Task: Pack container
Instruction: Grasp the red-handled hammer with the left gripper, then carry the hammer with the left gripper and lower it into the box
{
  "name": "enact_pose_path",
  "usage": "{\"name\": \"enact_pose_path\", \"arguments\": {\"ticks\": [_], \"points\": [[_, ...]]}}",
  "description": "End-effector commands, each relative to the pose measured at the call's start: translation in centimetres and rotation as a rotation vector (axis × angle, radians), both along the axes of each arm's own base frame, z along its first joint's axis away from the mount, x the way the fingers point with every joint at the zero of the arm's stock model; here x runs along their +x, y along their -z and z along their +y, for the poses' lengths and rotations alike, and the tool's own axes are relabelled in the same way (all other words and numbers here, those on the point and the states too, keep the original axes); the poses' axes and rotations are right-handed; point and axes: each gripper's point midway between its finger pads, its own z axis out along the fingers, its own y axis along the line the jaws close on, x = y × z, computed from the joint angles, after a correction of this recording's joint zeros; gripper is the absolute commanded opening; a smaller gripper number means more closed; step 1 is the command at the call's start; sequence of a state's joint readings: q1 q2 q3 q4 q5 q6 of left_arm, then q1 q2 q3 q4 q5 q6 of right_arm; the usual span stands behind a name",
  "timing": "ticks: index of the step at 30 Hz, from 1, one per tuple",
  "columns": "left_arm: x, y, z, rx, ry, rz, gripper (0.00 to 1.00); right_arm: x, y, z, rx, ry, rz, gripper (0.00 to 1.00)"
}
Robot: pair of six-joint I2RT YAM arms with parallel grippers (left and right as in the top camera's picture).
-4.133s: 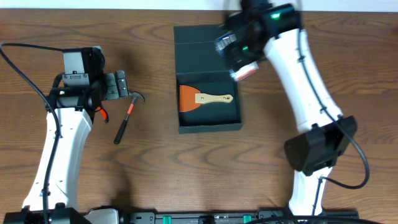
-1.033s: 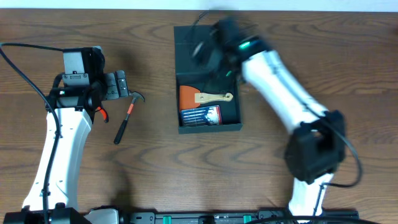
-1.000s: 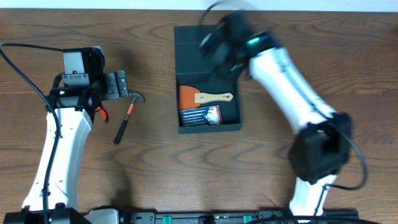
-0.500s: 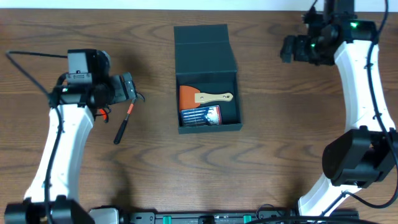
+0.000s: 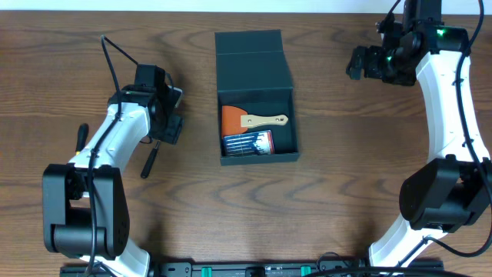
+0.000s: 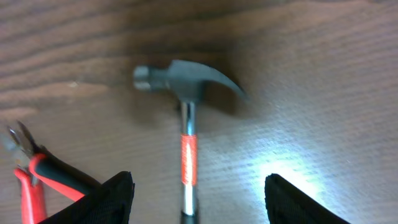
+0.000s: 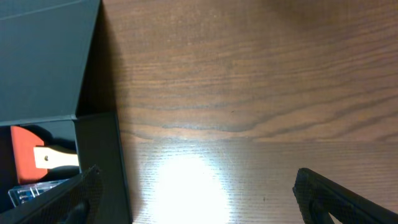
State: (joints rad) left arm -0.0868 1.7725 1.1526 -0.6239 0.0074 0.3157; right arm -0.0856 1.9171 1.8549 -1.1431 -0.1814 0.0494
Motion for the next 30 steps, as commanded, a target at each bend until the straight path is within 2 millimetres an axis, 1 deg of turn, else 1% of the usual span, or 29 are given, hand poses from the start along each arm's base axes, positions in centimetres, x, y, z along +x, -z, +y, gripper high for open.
{"name": "enact_pose_path", "arguments": {"ticks": [1, 4, 12, 17, 19, 22, 26, 29, 30], "points": [[1.0, -0.2, 0.9, 0.05, 0.012, -0.03, 0.67, -0.4, 0.3, 0.2, 0.016, 0.011, 0.019, 0.99], [1.4, 0.2, 1.0, 0.045, -0.008, -0.035, 0.67, -0.6, 0.4, 0.3, 0.017, 0.011, 0.027, 0.99], [0.7, 3.1, 1.0, 0.051, -0.005, 0.042, 0.66, -0.8, 0.5, 0.3, 0.018, 0.011, 0.037, 0.99], [0.8, 3.7, 1.0, 0.052, -0.005, 0.049, 0.65, -1.1, 0.6, 0.3, 0.019, 0.011, 0.053, 0.99], [0.7, 4.0, 1.0, 0.052, -0.005, 0.057, 0.63, -1.2, 0.6, 0.3, 0.019, 0.011, 0.057, 0.99], [0.6, 4.4, 1.0, 0.053, -0.005, 0.068, 0.58, -1.4, 0.7, 0.3, 0.019, 0.011, 0.063, 0.99], [0.3, 5.2, 1.1, 0.055, -0.004, 0.091, 0.41, -1.4, 0.7, 0.3, 0.019, 0.011, 0.064, 0.99], [0.3, 5.3, 1.0, 0.055, -0.004, 0.095, 0.27, -1.4, 0.7, 0.3, 0.017, 0.012, 0.066, 0.99], [0.3, 5.3, 1.0, 0.055, -0.003, 0.094, 0.24, -1.4, 0.7, 0.3, 0.017, 0.012, 0.066, 0.99]]}}
